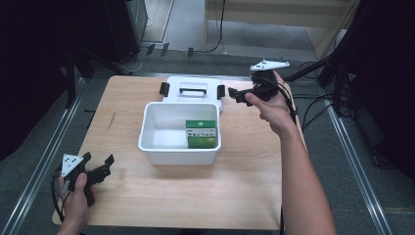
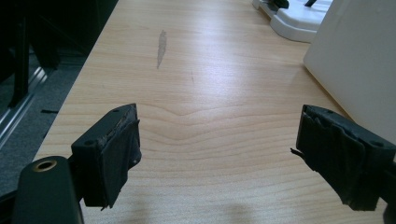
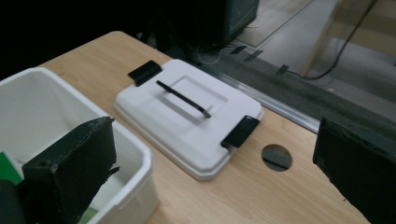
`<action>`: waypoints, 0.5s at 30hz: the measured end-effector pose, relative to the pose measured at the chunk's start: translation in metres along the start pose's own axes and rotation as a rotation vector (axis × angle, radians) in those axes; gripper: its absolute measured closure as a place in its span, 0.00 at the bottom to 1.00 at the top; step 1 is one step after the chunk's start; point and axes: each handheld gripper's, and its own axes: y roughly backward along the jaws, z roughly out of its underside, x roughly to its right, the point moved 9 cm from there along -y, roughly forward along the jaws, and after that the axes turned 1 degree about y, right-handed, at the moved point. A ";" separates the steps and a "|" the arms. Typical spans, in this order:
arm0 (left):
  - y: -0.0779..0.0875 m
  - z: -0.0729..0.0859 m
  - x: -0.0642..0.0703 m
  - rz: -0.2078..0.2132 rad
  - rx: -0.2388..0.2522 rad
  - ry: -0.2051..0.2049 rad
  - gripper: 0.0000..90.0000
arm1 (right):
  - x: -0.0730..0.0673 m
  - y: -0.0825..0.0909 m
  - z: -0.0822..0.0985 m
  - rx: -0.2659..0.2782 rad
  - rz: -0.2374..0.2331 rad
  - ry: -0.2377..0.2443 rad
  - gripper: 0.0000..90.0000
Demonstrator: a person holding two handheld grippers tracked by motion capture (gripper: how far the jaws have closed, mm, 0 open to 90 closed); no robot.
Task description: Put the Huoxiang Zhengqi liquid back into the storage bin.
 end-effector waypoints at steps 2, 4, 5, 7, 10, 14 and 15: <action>0.000 0.000 0.000 0.000 0.000 0.000 0.16 | 0.002 0.002 0.001 0.012 0.012 -0.011 0.00; 0.000 0.000 0.000 0.000 0.000 0.000 0.16 | 0.007 0.005 0.003 0.034 0.035 -0.040 0.00; 0.000 0.000 0.000 0.000 0.000 0.000 0.16 | 0.010 0.007 0.004 0.046 0.058 -0.045 0.00; 0.000 0.000 0.000 0.000 0.000 0.000 0.16 | 0.016 0.011 0.007 0.061 0.091 -0.065 0.00; 0.000 0.000 0.000 0.000 0.000 0.000 0.16 | 0.030 0.021 0.016 0.090 0.190 -0.072 0.00; 0.000 0.000 0.000 -0.002 0.001 0.001 0.16 | 0.038 0.028 0.023 0.118 0.244 -0.082 0.00; 0.000 0.000 0.000 -0.001 0.000 0.000 0.16 | 0.039 0.031 0.025 0.124 0.249 -0.088 0.00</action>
